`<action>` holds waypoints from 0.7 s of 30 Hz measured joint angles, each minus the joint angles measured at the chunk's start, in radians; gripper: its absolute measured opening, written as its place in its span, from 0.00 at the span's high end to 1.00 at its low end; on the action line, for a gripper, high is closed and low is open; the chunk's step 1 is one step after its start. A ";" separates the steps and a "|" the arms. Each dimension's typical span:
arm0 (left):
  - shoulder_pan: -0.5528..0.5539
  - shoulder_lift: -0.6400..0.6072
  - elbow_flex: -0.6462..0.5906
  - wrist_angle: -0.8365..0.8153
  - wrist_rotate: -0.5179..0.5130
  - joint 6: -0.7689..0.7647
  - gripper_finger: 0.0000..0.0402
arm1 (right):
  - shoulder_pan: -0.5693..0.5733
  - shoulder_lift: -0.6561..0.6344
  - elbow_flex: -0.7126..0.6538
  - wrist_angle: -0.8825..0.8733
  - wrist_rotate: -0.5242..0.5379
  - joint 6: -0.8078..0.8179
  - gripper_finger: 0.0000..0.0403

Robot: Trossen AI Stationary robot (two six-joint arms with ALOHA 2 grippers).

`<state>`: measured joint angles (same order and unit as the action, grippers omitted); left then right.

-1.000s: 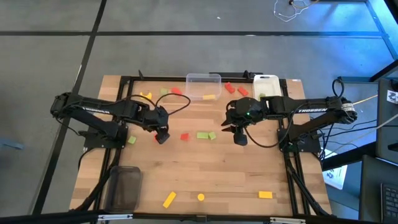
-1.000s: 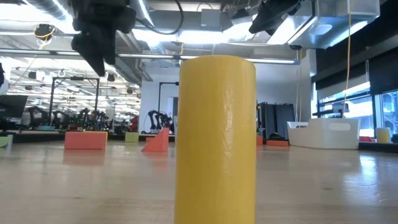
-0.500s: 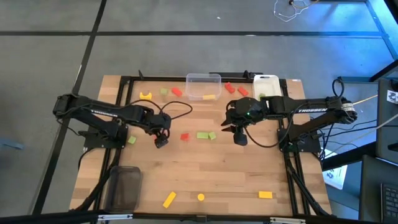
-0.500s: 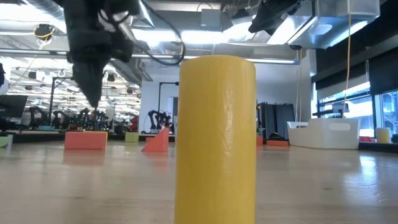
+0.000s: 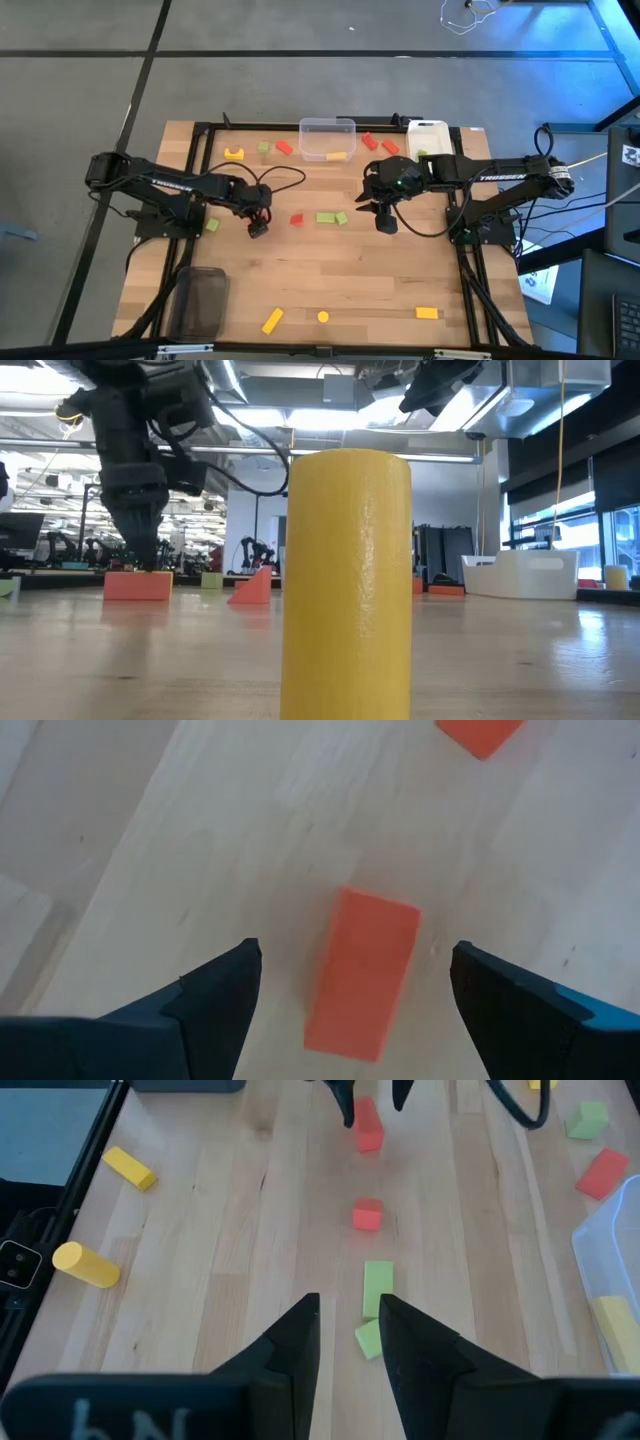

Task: Sort & place blocks by color
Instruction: Put the orange rectangular block into the black bin

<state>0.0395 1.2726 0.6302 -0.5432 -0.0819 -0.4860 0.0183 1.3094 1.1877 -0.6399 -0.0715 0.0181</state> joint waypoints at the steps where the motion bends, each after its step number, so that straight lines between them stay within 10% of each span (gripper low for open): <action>1: 0.000 0.000 -0.013 0.014 0.006 0.000 0.23 | 0.000 0.000 0.000 0.000 0.000 0.000 0.74; 21: -0.002 -0.002 -0.181 0.228 -0.047 -0.062 0.25 | 0.000 0.000 0.000 0.000 0.000 0.000 0.74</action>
<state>0.0376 1.2703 0.4488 -0.3154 -0.1294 -0.5478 0.0184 1.3094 1.1877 -0.6396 -0.0715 0.0181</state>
